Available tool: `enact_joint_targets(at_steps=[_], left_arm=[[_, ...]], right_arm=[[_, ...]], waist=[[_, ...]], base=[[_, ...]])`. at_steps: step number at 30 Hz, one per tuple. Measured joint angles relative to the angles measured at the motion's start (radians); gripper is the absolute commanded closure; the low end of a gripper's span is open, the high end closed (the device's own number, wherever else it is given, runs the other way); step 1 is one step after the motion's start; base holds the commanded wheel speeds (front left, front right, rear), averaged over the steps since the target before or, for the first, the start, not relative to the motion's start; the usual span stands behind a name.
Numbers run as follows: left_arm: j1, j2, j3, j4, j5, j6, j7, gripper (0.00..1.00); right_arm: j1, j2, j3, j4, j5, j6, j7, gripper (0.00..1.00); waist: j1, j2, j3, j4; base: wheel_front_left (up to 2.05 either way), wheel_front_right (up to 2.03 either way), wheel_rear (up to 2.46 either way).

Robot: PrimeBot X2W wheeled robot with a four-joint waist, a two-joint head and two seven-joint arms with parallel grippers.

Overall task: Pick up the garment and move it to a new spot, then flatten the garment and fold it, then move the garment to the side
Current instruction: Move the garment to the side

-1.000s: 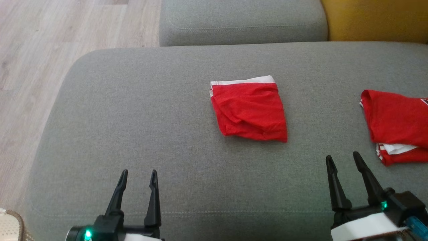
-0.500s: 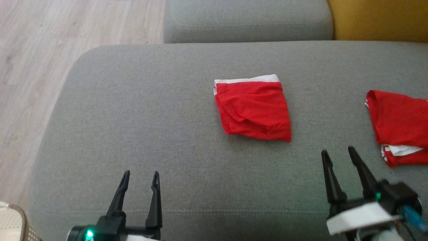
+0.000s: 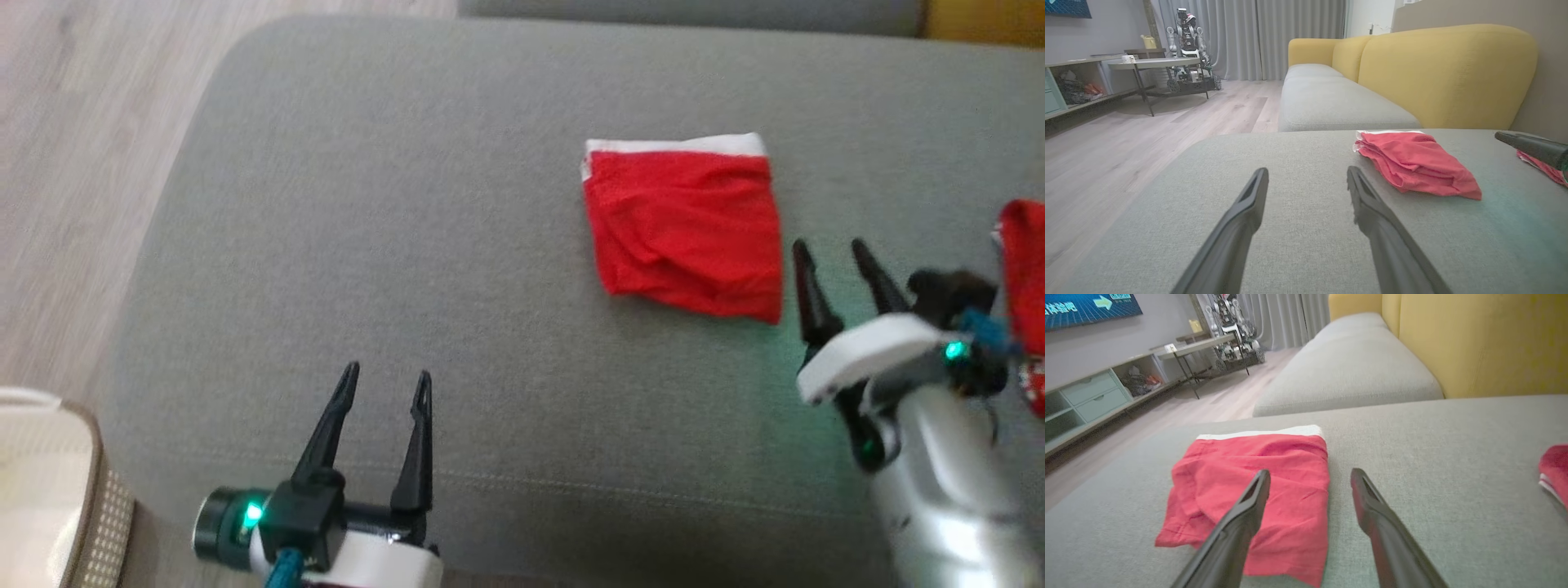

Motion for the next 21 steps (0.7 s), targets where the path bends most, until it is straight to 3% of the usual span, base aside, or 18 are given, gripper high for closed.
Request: enact_joint_targets(at_steps=[8,17,18,19,20,21], left_arm=[[-0.076,-0.001,-0.055,0.002,-0.011,0.003,0.0,0.0],[-0.13,-0.003,-0.066,0.01,-0.019,0.006,0.0,0.0],[-0.13,-0.003,-0.067,0.013,-0.019,0.008,0.0,0.0],[-0.13,-0.003,-0.069,0.014,-0.019,0.01,0.0,0.0],[-0.131,-0.003,-0.071,0.014,-0.019,0.01,0.0,0.0],[-0.131,-0.003,-0.073,0.014,-0.019,0.011,0.0,0.0]], right_arm=[[-0.222,-0.132,0.089,0.224,0.082,0.0,0.092,0.0],[-0.275,-0.165,0.224,0.32,0.216,0.0,0.186,0.0],[-0.278,-0.168,0.24,0.322,0.226,0.0,0.186,0.42],[-0.283,-0.174,0.256,0.323,0.238,0.0,0.186,0.75],[-0.286,-0.181,0.268,0.322,0.249,0.0,0.186,1.0],[-0.287,-0.184,0.278,0.322,0.264,0.0,0.185,1.0]], waist=[[0.0001,0.0,0.1,0.06],[0.0002,0.0,0.154,0.085],[0.0001,0.0,0.155,0.084],[0.0001,0.0,0.156,0.083],[0.0001,0.0,0.157,0.082],[0.0001,0.0,0.158,0.081]], base=[[0.0,0.0,0.0],[0.0,0.0,0.0],[0.0,0.0,0.0],[0.0,0.0,0.0],[0.0,0.0,0.0],[0.0,0.0,0.0]])
